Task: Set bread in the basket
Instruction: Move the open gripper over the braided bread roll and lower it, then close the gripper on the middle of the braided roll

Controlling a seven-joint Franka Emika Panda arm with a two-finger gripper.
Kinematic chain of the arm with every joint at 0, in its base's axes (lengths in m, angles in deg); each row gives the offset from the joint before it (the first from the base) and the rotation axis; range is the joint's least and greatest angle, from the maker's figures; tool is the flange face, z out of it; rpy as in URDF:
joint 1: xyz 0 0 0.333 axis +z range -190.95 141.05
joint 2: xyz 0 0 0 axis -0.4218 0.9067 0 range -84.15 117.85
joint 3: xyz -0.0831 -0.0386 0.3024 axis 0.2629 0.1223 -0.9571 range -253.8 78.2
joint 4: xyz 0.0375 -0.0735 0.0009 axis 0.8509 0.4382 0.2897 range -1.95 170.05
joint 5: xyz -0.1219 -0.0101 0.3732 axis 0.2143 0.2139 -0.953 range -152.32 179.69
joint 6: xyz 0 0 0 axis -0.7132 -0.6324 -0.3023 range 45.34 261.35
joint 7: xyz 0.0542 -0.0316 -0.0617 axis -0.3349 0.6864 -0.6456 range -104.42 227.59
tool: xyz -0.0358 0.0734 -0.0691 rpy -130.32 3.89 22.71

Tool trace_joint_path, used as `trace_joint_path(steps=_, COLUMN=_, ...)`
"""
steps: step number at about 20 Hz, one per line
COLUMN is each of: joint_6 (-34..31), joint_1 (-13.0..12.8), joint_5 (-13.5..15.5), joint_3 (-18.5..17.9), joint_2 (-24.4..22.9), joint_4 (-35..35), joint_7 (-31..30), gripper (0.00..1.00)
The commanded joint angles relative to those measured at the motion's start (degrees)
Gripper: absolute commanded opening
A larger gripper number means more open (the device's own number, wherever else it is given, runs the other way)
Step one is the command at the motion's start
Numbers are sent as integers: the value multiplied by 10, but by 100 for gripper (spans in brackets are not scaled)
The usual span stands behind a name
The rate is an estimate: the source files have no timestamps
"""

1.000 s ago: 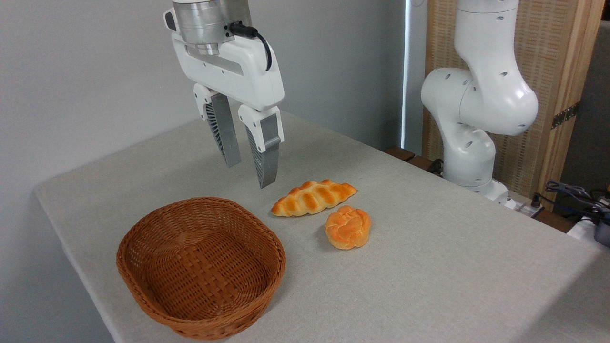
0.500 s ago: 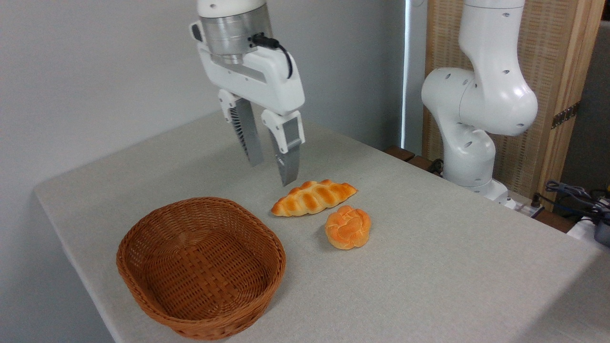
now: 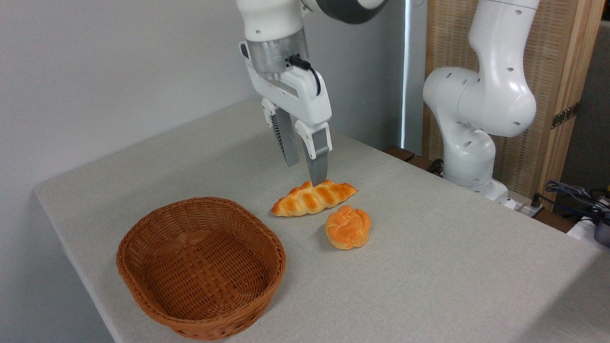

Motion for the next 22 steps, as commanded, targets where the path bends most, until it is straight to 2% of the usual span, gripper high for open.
trace_joint_path(steps=1, joint_6=35, joint_1=-27, joint_5=-1, joint_3=-6, joint_2=-37, joint_4=74, joint_7=12, gripper=100)
trace_joint_path(steps=3, joint_6=38, joint_1=-46, joint_5=0, joint_3=-6, joint_2=-36, joint_4=87, joint_7=13, gripper=100)
trace_joint_path(steps=6, joint_6=55, joint_1=-49, joint_5=4, joint_3=-6, joint_2=-35, joint_4=108, joint_7=13, gripper=100)
trace_joint_path(steps=8, joint_6=75, joint_1=-57, joint_5=26, joint_3=-6, joint_2=-32, joint_4=121, joint_7=16, gripper=100)
trace_joint_path(steps=16, joint_6=116, joint_1=-72, joint_5=30, joint_3=-5, joint_2=-21, joint_4=152, joint_7=21, gripper=100)
trace_joint_path(steps=19, joint_6=125, joint_1=-74, joint_5=53, joint_3=-6, joint_2=-17, joint_4=153, joint_7=21, gripper=100)
trace_joint_path(steps=22, joint_6=131, joint_1=-76, joint_5=55, joint_3=-6, joint_2=-12, joint_4=158, joint_7=21, gripper=100)
